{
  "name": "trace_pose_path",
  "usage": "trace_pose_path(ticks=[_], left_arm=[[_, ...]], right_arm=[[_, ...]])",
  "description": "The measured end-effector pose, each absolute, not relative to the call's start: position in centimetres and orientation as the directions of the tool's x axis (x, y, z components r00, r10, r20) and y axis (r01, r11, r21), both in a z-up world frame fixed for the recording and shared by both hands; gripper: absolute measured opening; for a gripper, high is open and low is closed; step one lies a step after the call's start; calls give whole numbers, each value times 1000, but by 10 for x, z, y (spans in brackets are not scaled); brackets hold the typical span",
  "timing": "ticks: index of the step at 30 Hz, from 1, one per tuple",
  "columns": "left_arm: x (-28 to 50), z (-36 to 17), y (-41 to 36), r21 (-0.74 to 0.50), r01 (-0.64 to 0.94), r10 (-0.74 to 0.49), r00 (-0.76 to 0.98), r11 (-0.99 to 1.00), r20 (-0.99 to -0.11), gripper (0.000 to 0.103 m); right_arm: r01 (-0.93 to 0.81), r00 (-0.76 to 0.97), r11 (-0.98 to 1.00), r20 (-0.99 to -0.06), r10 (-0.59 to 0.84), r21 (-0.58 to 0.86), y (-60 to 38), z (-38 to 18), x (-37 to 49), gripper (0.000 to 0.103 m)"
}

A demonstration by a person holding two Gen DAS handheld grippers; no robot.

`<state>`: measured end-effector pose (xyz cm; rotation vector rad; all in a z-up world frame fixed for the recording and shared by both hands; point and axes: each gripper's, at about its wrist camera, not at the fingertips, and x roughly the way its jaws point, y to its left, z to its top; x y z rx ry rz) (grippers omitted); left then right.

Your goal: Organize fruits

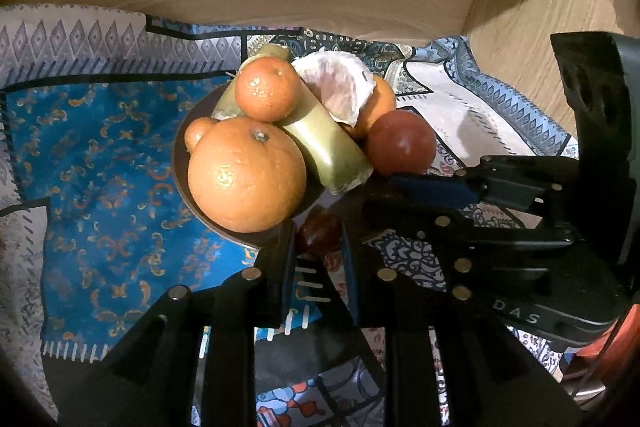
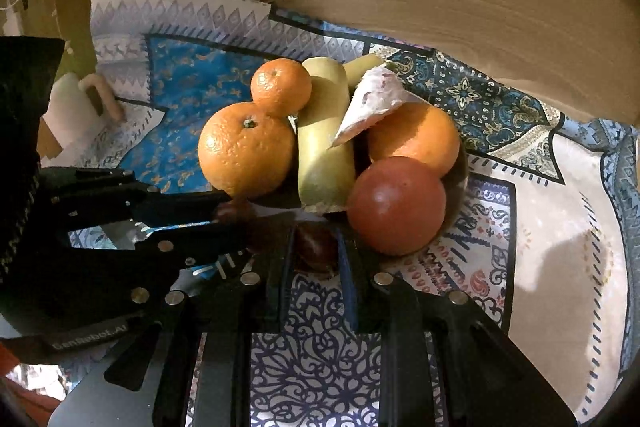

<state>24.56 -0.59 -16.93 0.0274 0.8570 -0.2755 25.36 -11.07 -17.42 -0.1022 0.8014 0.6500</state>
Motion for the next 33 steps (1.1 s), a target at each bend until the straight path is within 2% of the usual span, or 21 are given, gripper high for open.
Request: trace_pose_path(ticks=[10, 15, 21, 26, 33], left_arm=[[245, -170, -5, -91, 253, -234, 620, 963, -749, 24], [241, -168, 0, -95, 237, -227, 627, 967, -745, 33], [226, -156, 9, -98, 215, -218, 658, 972, -720, 33], [202, -125, 19, -81, 175, -185, 739, 981, -647, 33], [148, -66, 25, -40, 119, -123, 874, 992, -471, 33]], right_arm=[[-580, 495, 799, -711, 500, 158, -108, -177, 257, 22], [-583, 498, 799, -714, 493, 145, -108, -176, 255, 25], [-582, 535, 805, -692, 485, 115, -110, -165, 242, 35], [-569, 612, 819, -628, 481, 73, -118, -138, 220, 37], [-544, 723, 837, -477, 501, 54, -139, -80, 171, 41]])
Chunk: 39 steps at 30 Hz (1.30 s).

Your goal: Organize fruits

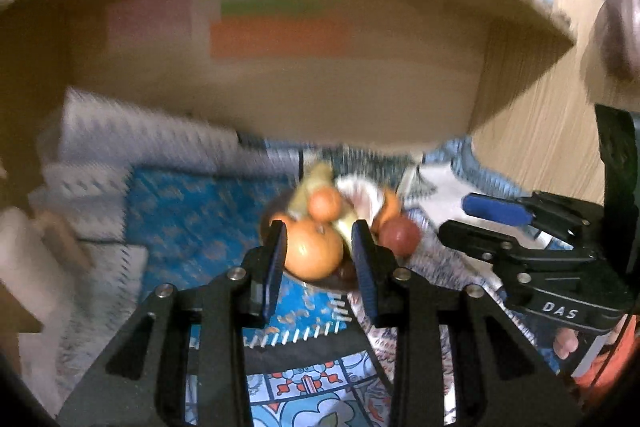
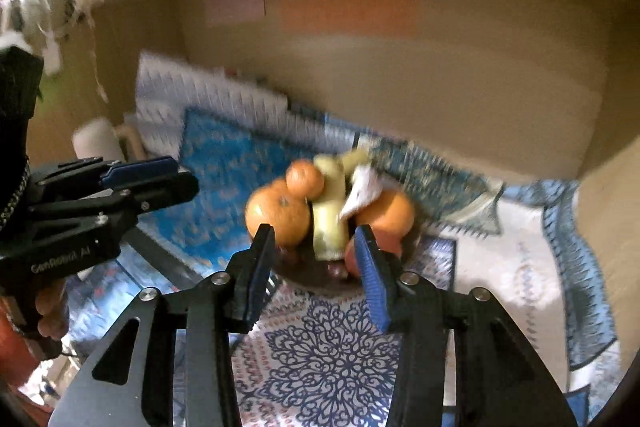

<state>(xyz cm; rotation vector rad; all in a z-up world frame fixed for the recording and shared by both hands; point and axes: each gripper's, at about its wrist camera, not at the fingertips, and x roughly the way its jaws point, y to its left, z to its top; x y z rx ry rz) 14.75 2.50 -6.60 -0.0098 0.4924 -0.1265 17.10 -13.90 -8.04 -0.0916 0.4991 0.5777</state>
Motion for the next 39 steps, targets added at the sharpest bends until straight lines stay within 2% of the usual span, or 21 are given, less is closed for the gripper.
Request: trace_pose_path(ticks=[2, 7, 12, 15, 17, 18, 20, 24, 26, 28, 39], left_arm=[[130, -51, 25, -28, 115, -116, 900, 993, -420, 33], [89, -21, 27, -32, 122, -126, 939, 992, -321, 35], [51, -1, 30, -36, 109, -115, 965, 993, -235, 59], [36, 6, 30, -41, 106, -112, 973, 994, -202, 68], [25, 8, 31, -39, 91, -97, 979, 995, -178, 79], [19, 9, 32, -39, 85, -90, 982, 996, -168, 85], [8, 10, 31, -29, 70, -74, 987, 997, -145, 90], [-7, 10, 26, 5, 31, -30, 993, 1000, -111, 102], [-13, 9, 23, 16, 22, -21, 995, 1000, -100, 103], [-15, 9, 22, 20, 23, -21, 995, 1000, -99, 103], [-19, 5, 18, 10, 35, -34, 994, 999, -108, 103]], right_arm=[[-533, 755, 845, -424, 500, 47, -145, -66, 155, 45], [-505, 820, 862, -288, 494, 40, -157, -32, 112, 46], [-479, 861, 877, -169, 479, 46, -167, -11, 73, 48], [-469, 874, 882, -121, 471, 51, -170, -6, 53, 61], [-453, 884, 890, -103, 456, 49, -169, -6, 44, 75], [-443, 890, 895, -94, 446, 48, -169, -5, 40, 77], [-433, 896, 900, -86, 435, 44, -167, -6, 36, 83], [-418, 904, 907, -80, 421, 45, -167, -9, 30, 88], [-407, 910, 912, -70, 409, 50, -170, -10, 24, 98], [-391, 918, 919, -55, 394, 51, -172, -10, 20, 103], [-373, 927, 927, -32, 374, 33, -176, -9, 7, 103]])
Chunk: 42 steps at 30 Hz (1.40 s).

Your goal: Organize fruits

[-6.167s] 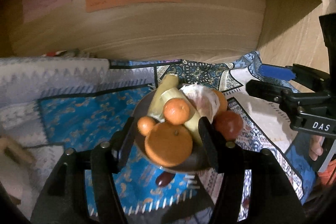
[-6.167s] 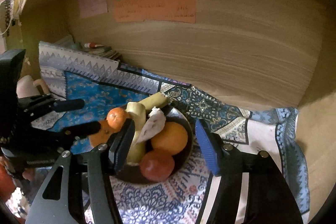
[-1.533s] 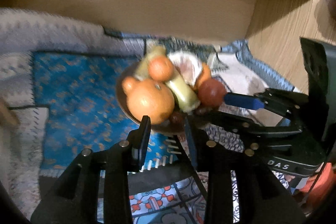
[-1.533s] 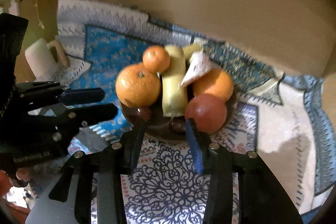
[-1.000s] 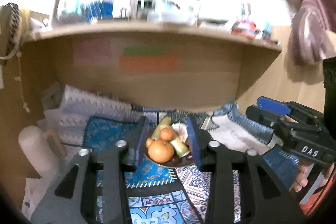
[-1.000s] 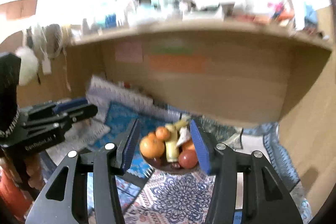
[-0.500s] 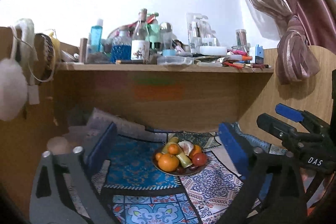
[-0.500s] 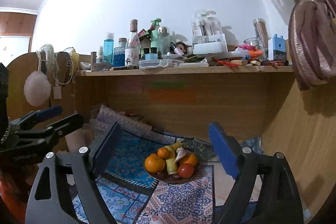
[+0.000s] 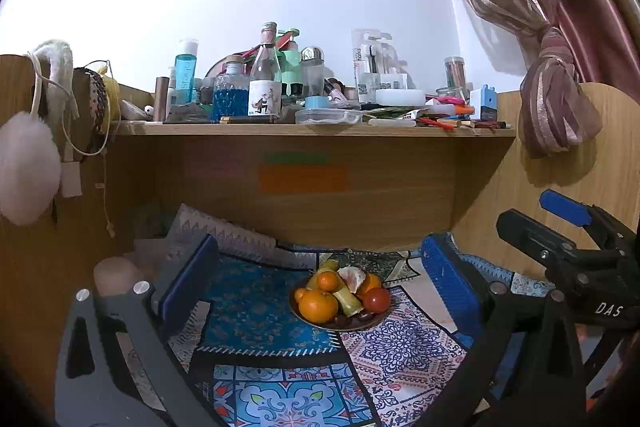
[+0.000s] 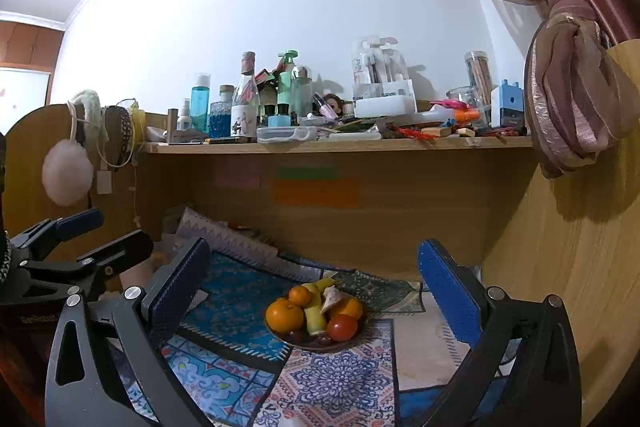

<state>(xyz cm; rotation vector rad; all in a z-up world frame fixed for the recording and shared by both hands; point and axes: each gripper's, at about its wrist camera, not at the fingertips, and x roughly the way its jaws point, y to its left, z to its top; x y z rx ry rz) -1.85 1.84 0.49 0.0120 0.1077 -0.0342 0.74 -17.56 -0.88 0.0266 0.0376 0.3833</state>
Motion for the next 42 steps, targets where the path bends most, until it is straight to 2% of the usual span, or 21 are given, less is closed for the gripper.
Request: trace_pose_path(ticks=[42], left_arm=[[-6, 4, 10, 0, 50, -50, 990, 999, -130, 103]], right_arm=[[-347, 937, 937, -38, 348, 28, -177, -9, 13, 103]])
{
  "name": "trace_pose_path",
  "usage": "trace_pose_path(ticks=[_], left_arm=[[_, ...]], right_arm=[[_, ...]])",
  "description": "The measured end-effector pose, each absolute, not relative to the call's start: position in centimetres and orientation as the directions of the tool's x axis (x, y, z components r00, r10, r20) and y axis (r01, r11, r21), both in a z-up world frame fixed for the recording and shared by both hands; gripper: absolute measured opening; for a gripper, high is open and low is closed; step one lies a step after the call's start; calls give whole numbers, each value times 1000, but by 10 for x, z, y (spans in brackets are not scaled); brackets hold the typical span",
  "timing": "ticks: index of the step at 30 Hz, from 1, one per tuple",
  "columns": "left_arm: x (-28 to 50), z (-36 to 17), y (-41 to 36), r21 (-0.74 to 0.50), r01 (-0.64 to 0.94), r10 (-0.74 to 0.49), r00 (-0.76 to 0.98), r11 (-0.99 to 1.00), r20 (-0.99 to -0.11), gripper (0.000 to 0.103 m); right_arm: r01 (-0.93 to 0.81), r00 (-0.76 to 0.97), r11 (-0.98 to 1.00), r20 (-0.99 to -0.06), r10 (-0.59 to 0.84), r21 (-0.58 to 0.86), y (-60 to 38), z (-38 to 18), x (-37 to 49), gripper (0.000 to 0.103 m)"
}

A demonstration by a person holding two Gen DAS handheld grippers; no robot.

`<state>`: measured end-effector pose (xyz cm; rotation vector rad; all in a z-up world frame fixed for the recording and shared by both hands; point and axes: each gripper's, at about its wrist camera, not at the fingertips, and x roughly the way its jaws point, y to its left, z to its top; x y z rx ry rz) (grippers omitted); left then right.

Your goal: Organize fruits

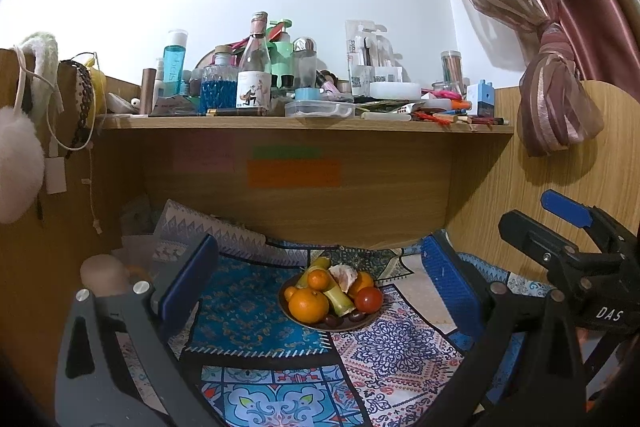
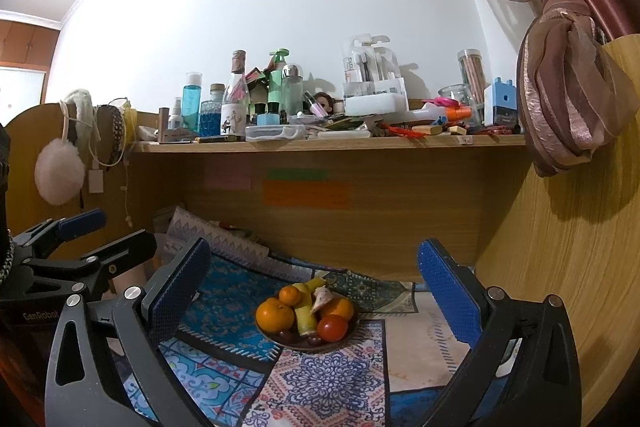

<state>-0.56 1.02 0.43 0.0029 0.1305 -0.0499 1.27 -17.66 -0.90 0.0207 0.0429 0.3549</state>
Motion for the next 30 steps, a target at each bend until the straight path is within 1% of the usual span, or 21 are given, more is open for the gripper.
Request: trace_pose_path(ticks=[30], left_arm=[[4, 0, 19, -21, 75, -78, 985, 997, -152, 103]], right_arm=[[-351, 934, 936, -68, 351, 20, -171, -12, 30, 103]])
